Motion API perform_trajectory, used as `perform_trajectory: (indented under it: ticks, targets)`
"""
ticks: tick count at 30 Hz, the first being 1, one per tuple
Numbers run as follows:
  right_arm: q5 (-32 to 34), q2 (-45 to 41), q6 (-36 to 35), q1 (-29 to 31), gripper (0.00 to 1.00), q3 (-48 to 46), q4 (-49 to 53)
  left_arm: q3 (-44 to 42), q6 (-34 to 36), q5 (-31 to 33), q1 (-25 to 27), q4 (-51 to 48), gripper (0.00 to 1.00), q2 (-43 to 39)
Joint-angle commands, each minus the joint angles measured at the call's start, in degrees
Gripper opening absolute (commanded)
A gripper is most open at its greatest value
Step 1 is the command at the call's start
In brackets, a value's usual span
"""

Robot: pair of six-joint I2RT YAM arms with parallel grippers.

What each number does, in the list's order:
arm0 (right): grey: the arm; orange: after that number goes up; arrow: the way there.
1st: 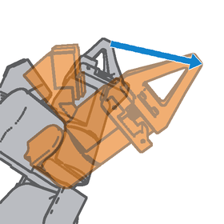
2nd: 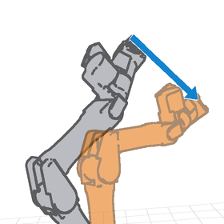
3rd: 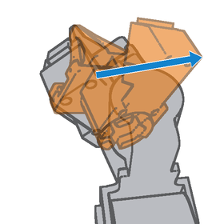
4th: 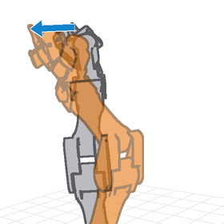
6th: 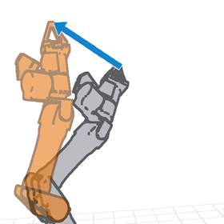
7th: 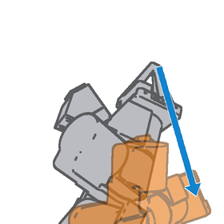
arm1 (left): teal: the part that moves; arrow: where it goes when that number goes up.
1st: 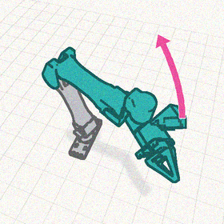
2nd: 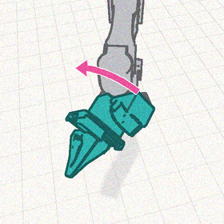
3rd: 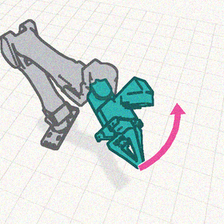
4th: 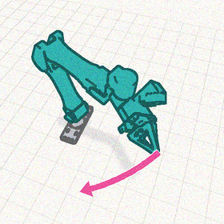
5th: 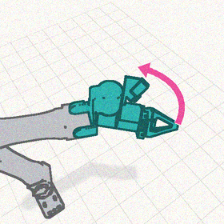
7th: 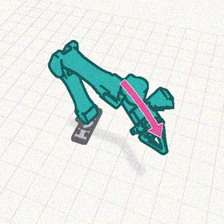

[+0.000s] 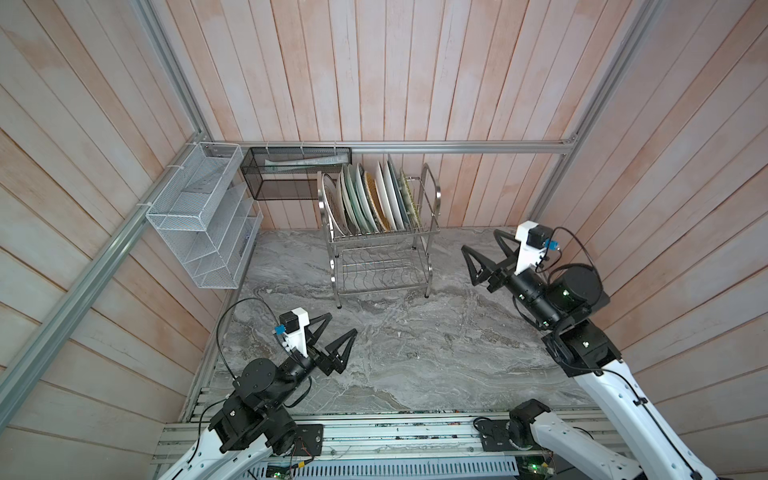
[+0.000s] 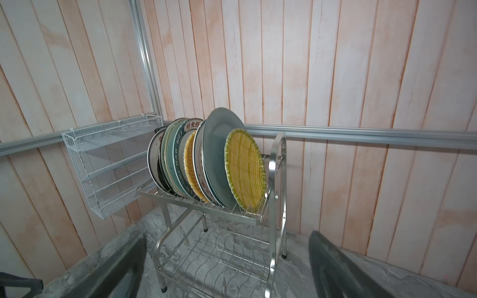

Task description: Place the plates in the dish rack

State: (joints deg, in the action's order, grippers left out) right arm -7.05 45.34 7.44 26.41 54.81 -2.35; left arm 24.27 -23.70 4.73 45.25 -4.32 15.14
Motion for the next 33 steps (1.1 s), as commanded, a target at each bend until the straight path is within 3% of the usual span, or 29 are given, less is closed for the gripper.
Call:
perform_trajectory:
  ticks: [1, 4, 7, 12, 14, 19, 22, 27, 33]
  targets:
    - [5.94, -2.80, 0.55, -0.48, 0.98, -5.94, -1.52, 0.83, -4.89, 7.72, -0.30, 2.34, 1.00, 2.42]
    - [7.72, -3.77, 1.35, -1.10, 0.98, -12.26, -2.55, 2.37, -5.48, 17.23, -0.26, 0.18, 1.00, 5.84]
    - [10.05, -4.90, 2.80, -1.90, 0.98, -20.77, -9.70, 2.79, -3.85, 28.84, -0.28, -0.04, 1.00, 10.35]
    - [11.94, -4.24, 3.88, -5.25, 0.98, -31.26, -21.59, -1.72, 5.76, 42.78, -1.21, 12.22, 1.00, 17.44]
    - [11.38, -2.35, 3.76, -7.79, 0.98, -32.96, -23.63, -4.83, 9.99, 41.15, -5.48, 18.34, 1.00, 17.97]
    - [8.95, 3.21, 6.22, -15.44, 0.98, -36.29, -29.32, -9.33, 4.53, 25.57, -25.45, 19.63, 1.00, 18.53]
    - [10.43, 5.34, 6.50, -17.97, 0.98, -39.11, -34.97, -11.72, 6.12, 22.48, -33.52, 22.92, 1.00, 19.83]
    - [12.23, 9.19, 5.43, -20.18, 0.98, -42.27, -41.82, -14.09, 10.59, 17.41, -40.68, 31.64, 1.00, 27.21]
    - [11.32, 12.86, 1.87, -21.36, 0.98, -42.28, -43.72, -18.50, 16.94, 16.10, -42.04, 51.43, 1.00, 41.78]
